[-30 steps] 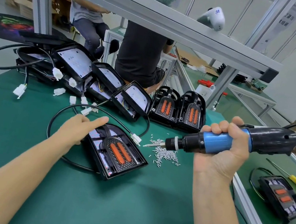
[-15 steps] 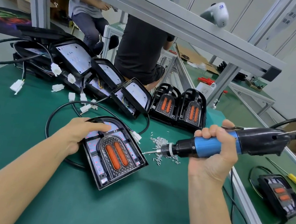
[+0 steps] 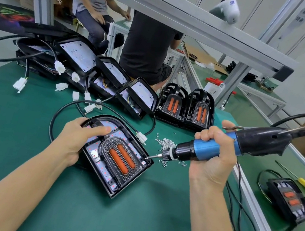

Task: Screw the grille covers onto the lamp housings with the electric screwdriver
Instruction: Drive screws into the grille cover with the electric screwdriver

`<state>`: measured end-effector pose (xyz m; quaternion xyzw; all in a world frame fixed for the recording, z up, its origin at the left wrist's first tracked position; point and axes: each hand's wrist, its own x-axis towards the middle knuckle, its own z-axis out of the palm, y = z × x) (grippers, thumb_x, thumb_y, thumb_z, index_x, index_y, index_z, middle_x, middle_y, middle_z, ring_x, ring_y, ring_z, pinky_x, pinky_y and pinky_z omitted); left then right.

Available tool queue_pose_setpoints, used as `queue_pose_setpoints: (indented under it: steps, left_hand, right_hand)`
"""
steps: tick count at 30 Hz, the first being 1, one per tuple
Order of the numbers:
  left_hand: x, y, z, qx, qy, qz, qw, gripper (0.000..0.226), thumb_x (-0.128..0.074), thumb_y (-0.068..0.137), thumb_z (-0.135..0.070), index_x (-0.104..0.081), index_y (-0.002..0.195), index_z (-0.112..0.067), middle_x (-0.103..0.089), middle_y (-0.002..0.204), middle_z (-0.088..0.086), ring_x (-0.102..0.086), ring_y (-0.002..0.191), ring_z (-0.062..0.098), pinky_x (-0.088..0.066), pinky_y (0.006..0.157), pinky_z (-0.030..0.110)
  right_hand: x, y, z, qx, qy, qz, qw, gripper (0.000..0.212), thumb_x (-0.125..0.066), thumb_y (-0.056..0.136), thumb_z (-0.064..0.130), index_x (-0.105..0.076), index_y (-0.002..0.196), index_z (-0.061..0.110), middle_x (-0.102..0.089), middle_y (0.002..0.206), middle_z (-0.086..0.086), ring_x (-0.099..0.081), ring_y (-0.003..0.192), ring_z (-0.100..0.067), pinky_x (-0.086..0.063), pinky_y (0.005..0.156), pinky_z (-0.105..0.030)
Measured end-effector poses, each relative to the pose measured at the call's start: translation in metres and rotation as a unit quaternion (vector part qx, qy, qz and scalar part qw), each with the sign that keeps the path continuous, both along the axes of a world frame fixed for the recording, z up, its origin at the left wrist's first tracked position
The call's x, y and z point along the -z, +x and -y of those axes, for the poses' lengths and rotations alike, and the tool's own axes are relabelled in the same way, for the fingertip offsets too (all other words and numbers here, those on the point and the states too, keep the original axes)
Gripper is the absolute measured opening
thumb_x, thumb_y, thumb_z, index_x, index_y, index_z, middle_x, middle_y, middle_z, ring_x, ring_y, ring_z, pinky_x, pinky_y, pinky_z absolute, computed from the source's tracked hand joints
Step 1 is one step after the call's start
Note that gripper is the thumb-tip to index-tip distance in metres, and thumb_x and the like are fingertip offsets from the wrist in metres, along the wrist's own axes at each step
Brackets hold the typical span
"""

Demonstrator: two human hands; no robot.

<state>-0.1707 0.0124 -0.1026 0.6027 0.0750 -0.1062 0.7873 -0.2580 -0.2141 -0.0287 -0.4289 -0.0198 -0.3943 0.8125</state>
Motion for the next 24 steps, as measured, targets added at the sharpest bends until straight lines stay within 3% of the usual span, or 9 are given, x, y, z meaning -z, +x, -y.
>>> queue_pose_setpoints:
  steps: [14,24]
  left_hand:
    - [0.0018,-0.0021,0.0018,-0.024,-0.003,0.006,1.000,0.047,-0.084,0.053,-0.008,-0.066,0.096,-0.007,-0.073,0.087,0.012,-0.069,0.071,0.026,-0.055,0.069,0.035]
    - [0.0008,-0.0040,0.0034,-0.037,0.002,0.005,0.999,0.045,-0.083,0.058,-0.005,-0.065,0.099,-0.005,-0.072,0.092,0.015,-0.068,0.078,0.031,-0.055,0.083,0.046]
  right_hand:
    - [0.0074,0.0090,-0.0045,-0.001,-0.020,-0.005,1.000,0.027,-0.053,0.071,-0.002,-0.053,0.091,0.015,-0.048,0.057,0.003,-0.048,0.051,-0.013,-0.044,0.056,-0.025]
    - [0.0057,0.0087,-0.0081,0.000,-0.038,-0.007,0.999,0.026,-0.053,0.070,-0.002,-0.054,0.090,0.016,-0.049,0.056,0.004,-0.049,0.051,-0.013,-0.044,0.055,-0.024]
